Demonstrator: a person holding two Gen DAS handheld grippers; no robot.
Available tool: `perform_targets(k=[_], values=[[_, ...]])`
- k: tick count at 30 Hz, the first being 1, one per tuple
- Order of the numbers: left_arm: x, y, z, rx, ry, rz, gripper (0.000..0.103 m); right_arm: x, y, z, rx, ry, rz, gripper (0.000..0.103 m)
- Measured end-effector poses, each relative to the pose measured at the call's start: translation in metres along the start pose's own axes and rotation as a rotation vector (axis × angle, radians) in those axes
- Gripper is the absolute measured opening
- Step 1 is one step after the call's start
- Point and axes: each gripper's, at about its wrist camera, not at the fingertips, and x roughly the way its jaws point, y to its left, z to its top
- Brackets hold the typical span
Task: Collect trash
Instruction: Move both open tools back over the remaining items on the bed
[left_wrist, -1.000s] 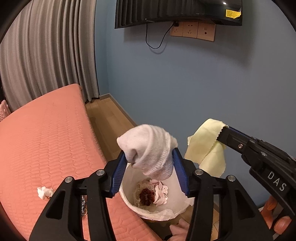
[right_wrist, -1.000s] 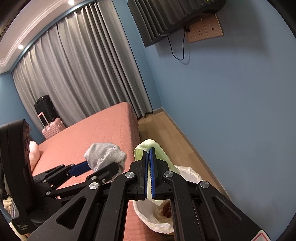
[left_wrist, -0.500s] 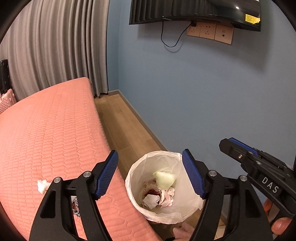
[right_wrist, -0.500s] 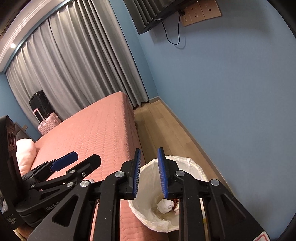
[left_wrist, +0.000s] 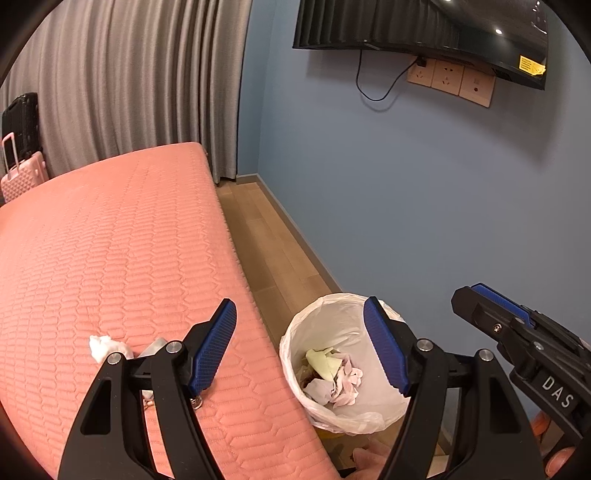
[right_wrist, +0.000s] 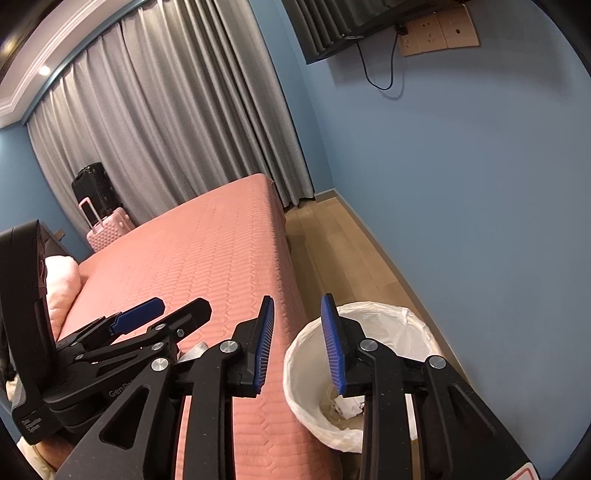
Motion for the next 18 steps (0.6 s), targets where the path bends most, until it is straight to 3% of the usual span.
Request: perform_targets(k=[9, 12, 18], values=[[-0.009, 0.039, -0.011, -0.076, 0.003, 0.038, 0.068, 0.009, 0.033, -0.016, -0.040, 0.039, 0.040, 0.032], [-0.013, 0.053, -0.016, -0.102, -0.004, 0.064, 0.076, 0.013, 0.045, -0.023, -0.051, 0.056, 0.058, 0.032], [-0.018, 0.082, -0.024, -0.149, -0.008, 0.106, 0.077, 0.024, 0.075, -0.036, -0.087, 0.087, 0.093, 0.032]])
